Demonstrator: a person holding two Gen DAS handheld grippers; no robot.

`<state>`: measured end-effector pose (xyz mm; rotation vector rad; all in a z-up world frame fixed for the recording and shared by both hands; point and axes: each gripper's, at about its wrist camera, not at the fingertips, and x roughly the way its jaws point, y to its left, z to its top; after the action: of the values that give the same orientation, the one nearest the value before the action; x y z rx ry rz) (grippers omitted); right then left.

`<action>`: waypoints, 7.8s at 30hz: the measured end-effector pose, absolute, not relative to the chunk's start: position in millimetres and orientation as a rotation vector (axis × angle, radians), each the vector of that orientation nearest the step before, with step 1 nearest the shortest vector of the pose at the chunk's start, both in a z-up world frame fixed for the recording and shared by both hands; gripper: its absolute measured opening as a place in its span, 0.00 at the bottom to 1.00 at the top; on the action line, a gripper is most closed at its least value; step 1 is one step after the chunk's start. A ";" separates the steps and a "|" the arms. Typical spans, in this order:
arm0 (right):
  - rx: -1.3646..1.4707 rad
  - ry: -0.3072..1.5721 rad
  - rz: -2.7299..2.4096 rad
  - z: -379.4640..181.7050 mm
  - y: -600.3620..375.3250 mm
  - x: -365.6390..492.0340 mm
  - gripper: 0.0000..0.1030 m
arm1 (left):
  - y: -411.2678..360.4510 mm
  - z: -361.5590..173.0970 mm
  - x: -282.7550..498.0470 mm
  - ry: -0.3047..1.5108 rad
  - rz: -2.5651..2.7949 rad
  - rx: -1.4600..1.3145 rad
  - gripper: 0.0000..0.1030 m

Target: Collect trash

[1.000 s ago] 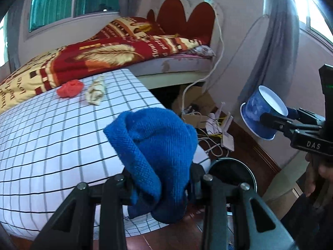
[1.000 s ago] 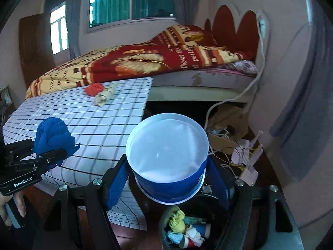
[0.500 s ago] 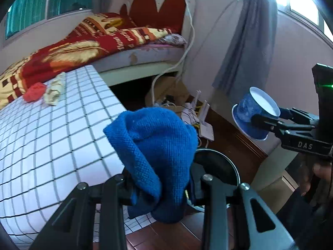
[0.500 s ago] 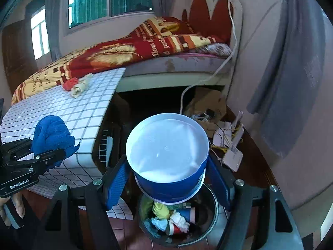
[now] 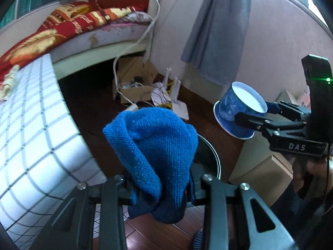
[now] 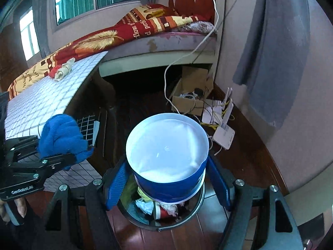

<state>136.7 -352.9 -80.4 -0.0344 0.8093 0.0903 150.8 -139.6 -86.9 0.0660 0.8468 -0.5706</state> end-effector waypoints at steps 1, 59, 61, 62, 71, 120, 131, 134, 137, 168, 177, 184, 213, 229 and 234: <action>-0.030 0.815 0.093 -85.8 -356.8 135.2 0.73 | -143.1 -90.7 150.9 0.851 -0.579 0.070 0.35; -0.168 1.076 0.028 -188.0 -370.3 156.8 1.00 | -165.7 -163.1 173.3 0.995 -0.484 0.102 0.98; -0.163 1.062 0.028 -181.8 -368.7 151.8 1.00 | -161.8 -159.2 169.1 0.986 -0.480 0.102 0.98; -0.162 1.059 0.027 -179.8 -367.9 150.2 1.00 | -160.3 -157.7 168.3 0.983 -0.479 0.102 0.98; -0.150 1.039 0.009 -159.7 -357.8 137.9 1.00 | -142.8 -140.9 152.1 0.961 -0.440 0.092 0.98; -0.297 0.786 0.518 -33.0 24.8 323.0 0.98 | 215.2 -44.9 207.4 0.744 0.248 -0.156 0.97; -0.231 0.897 0.529 -68.7 86.5 425.2 0.78 | 238.2 -61.0 269.0 0.784 0.243 -0.145 0.94; -0.224 0.923 0.533 -78.8 92.9 443.3 0.78 | 240.1 -63.2 285.9 0.790 0.241 -0.141 0.94; -0.214 0.933 0.566 -83.7 93.3 455.4 0.50 | 240.2 -62.6 301.5 0.783 0.235 -0.153 0.94; -0.174 0.880 0.559 -64.6 29.8 495.6 0.26 | 203.9 -61.5 399.9 0.815 0.124 -0.058 0.39; -0.168 0.838 0.555 -38.8 -0.3 422.4 0.26 | 177.3 -29.0 315.9 0.744 0.087 -0.078 0.39; -0.193 0.803 0.555 -21.2 -17.7 338.3 0.26 | 159.3 -15.7 256.6 0.730 0.069 -0.087 0.39; -0.155 0.698 0.485 5.2 -108.4 153.7 0.26 | 82.2 -17.3 129.8 0.696 -0.043 -0.082 0.39; -0.089 0.737 0.338 -12.9 -180.1 139.6 0.26 | 22.8 -21.8 132.3 0.699 -0.163 -0.029 0.39; -0.071 0.746 0.285 -16.5 -207.4 136.8 0.26 | 1.9 -24.1 133.7 0.706 -0.209 -0.016 0.39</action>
<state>136.8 -207.4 -16.5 -0.0707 0.7465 0.2851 133.7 1.9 -24.1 -0.0157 0.7056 -0.2095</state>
